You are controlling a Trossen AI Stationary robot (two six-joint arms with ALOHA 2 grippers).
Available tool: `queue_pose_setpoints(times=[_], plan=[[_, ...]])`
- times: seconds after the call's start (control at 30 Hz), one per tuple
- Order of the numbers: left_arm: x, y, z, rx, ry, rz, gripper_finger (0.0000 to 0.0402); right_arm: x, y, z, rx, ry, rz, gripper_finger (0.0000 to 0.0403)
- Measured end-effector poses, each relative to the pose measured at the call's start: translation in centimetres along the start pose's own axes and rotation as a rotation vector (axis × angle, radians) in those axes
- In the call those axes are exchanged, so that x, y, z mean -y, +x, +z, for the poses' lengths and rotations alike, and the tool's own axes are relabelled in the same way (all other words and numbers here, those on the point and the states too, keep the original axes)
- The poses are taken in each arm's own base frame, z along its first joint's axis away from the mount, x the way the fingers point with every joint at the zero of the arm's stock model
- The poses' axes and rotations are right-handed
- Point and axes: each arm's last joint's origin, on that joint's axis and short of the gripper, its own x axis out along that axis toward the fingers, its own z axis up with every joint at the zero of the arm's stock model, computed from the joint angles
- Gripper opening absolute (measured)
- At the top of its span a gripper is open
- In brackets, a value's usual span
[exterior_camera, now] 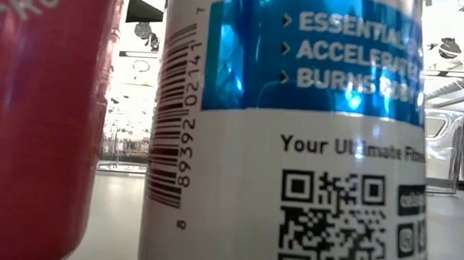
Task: Sort soda cans
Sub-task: Put the right pink soda can into the right transparent bin
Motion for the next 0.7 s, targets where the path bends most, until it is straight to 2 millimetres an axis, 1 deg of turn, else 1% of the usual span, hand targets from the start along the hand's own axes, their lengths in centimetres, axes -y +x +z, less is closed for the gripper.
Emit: queue_pose_setpoints(times=[0.23,0.33,0.7], plan=[[-0.01,0.0,-0.03,-0.003,0.002,0.0,0.0354,-0.01,0.0,0.0,0.0,0.018,0.0,0.0325],[-0.01,0.01,-0.04,-0.004,0.002,0.0,0.0354,-0.01,0.0,-0.01,-0.001,0.058,0.001,0.0325],[-0.02,0.0,-0.06,-0.006,0.004,0.001,0.0354,0.0,0.0,-0.05,-0.005,0.047,0.0,0.0325]])
